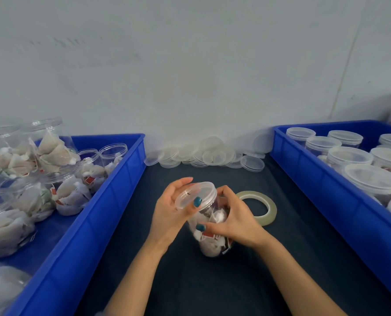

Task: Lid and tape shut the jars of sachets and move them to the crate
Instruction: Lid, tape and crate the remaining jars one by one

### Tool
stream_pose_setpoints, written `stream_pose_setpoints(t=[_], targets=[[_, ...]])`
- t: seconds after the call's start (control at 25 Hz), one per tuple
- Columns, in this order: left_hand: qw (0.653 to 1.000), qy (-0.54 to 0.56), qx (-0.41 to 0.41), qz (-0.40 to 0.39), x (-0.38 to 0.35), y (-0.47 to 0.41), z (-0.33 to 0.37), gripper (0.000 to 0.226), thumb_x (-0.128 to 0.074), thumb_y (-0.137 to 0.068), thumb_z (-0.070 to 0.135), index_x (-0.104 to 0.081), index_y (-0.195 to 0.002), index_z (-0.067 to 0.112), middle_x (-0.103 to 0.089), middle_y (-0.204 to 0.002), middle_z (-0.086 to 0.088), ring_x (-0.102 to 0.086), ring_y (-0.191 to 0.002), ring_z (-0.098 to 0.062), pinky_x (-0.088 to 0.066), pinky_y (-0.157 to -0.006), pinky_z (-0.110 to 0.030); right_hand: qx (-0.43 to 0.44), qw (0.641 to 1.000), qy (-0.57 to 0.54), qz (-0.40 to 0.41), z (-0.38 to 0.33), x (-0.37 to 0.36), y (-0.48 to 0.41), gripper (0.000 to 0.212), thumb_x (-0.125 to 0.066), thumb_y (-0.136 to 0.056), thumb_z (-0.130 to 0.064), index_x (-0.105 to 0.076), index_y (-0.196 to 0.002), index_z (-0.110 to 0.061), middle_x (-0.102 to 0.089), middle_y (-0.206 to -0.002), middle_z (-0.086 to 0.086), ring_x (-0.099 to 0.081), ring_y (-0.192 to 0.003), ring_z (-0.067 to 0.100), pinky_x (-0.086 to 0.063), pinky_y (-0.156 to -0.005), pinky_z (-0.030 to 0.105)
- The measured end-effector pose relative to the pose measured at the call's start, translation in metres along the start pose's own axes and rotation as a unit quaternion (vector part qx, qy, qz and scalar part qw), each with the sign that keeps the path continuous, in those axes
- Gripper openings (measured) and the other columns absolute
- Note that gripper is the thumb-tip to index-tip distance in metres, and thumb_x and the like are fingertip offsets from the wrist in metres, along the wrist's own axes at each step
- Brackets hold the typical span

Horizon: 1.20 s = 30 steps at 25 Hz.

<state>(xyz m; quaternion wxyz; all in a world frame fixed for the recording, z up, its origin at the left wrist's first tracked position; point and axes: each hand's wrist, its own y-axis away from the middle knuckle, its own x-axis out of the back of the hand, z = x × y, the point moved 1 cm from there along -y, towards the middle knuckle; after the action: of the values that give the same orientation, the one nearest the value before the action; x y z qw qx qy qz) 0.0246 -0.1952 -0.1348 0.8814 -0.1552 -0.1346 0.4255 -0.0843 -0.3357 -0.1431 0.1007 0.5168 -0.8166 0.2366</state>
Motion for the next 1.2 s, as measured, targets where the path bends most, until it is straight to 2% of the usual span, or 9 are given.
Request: stream_pose_setpoints(t=[0.24, 0.32, 0.44, 0.6, 0.72, 0.8, 0.92, 1.04, 1.2], targets=[[0.997, 0.016, 0.020, -0.069, -0.011, 0.004, -0.008, 0.106, -0.090, -0.053, 0.060, -0.041, -0.142, 0.033, -0.061, -0.132, 0.016, -0.057, -0.126, -0.007, -0.051, -0.099, -0.030, 0.013, 0.997, 0.003, -0.075, 0.012, 0.020, -0.004, 0.071, -0.083, -0.072, -0.035, -0.044, -0.129, -0.050, -0.060, -0.125, -0.030, -0.053, -0.122, -0.007, -0.041, -0.100, 0.014], [0.999, -0.009, 0.008, -0.049, -0.015, 0.004, -0.011, 0.098, -0.089, -0.056, 0.055, -0.042, -0.140, 0.035, -0.058, -0.134, 0.021, -0.054, -0.127, -0.003, -0.049, -0.103, -0.030, 0.003, 0.998, 0.057, -0.002, 0.020, 0.041, -0.005, 0.058, -0.074, -0.087, -0.031, -0.041, -0.131, -0.050, -0.055, -0.129, -0.030, -0.050, -0.124, -0.007, -0.037, -0.094, 0.007], [0.997, -0.058, -0.012, -0.039, -0.024, 0.006, -0.012, 0.092, -0.086, -0.059, 0.058, -0.042, -0.139, 0.040, -0.054, -0.134, 0.027, -0.050, -0.127, 0.003, -0.048, -0.103, -0.024, -0.097, 0.977, 0.156, 0.106, 0.040, 0.075, -0.001, 0.034, -0.064, -0.086, -0.056, -0.055, -0.115, -0.041, -0.059, -0.111, -0.022, -0.053, -0.115, 0.006, -0.045, -0.087, 0.023], [0.989, -0.143, -0.044, 0.001, -0.036, 0.008, -0.015, 0.085, -0.084, -0.071, 0.047, -0.038, -0.142, 0.039, -0.044, -0.144, 0.023, -0.040, -0.134, 0.004, -0.042, -0.109, -0.027, -0.198, 0.900, 0.382, -0.068, 0.063, 0.086, 0.004, 0.045, -0.075, -0.068, -0.068, -0.054, -0.101, -0.045, -0.045, -0.112, -0.019, -0.028, -0.119, 0.009, -0.034, -0.100, 0.035], [0.957, -0.268, -0.106, 0.042, -0.041, 0.010, -0.010, 0.071, -0.074, -0.080, 0.042, -0.039, -0.141, 0.038, -0.027, -0.158, 0.013, -0.028, -0.142, -0.001, -0.037, -0.109, -0.026, -0.135, 0.915, 0.379, -0.038, 0.059, 0.080, 0.000, 0.020, -0.071, -0.084, -0.050, -0.055, -0.092, -0.041, -0.045, -0.106, -0.021, -0.028, -0.113, 0.004, -0.023, -0.108, 0.035], [0.908, -0.368, -0.192, 0.065, -0.043, 0.012, -0.005, 0.062, -0.067, -0.083, 0.041, -0.043, -0.139, 0.032, -0.031, -0.156, 0.005, -0.032, -0.142, -0.013, -0.036, -0.110, -0.031, -0.098, 0.923, 0.372, 0.000, 0.055, 0.074, -0.001, 0.009, -0.059, -0.095, -0.041, -0.052, -0.096, -0.035, -0.054, -0.100, -0.017, -0.045, -0.104, 0.005, -0.034, -0.106, 0.034], [0.848, -0.420, -0.314, 0.078, -0.046, 0.016, -0.004, 0.054, -0.067, -0.085, 0.029, -0.048, -0.136, 0.024, -0.046, -0.143, 0.003, -0.044, -0.133, -0.017, -0.038, -0.112, -0.035, -0.036, 0.948, 0.277, 0.153, 0.042, 0.061, 0.003, 0.017, -0.039, -0.102, -0.042, -0.046, -0.101, -0.027, -0.061, -0.076, -0.007, -0.057, -0.069, 0.014, -0.049, -0.063, 0.038], [0.860, -0.401, -0.302, 0.092, -0.041, 0.016, -0.004, 0.054, -0.066, -0.089, 0.025, -0.048, -0.140, 0.020, -0.049, -0.143, 0.002, -0.044, -0.134, -0.015, -0.032, -0.115, -0.028, 0.096, 0.929, 0.195, 0.299, 0.026, 0.044, 0.008, 0.029, -0.036, -0.100, -0.047, -0.053, -0.102, -0.022, -0.057, -0.073, -0.010, -0.052, -0.065, 0.011, -0.043, -0.057, 0.033], [0.891, -0.351, -0.277, 0.081, -0.037, 0.017, -0.003, 0.053, -0.052, -0.100, 0.032, -0.041, -0.149, 0.017, -0.047, -0.150, 0.001, -0.042, -0.139, -0.013, -0.037, -0.114, -0.031, 0.241, 0.882, 0.239, 0.328, 0.015, 0.025, 0.009, 0.033, -0.040, -0.099, -0.035, -0.061, -0.109, -0.012, -0.061, -0.094, -0.007, -0.050, -0.082, 0.004, -0.039, -0.074, 0.027]])
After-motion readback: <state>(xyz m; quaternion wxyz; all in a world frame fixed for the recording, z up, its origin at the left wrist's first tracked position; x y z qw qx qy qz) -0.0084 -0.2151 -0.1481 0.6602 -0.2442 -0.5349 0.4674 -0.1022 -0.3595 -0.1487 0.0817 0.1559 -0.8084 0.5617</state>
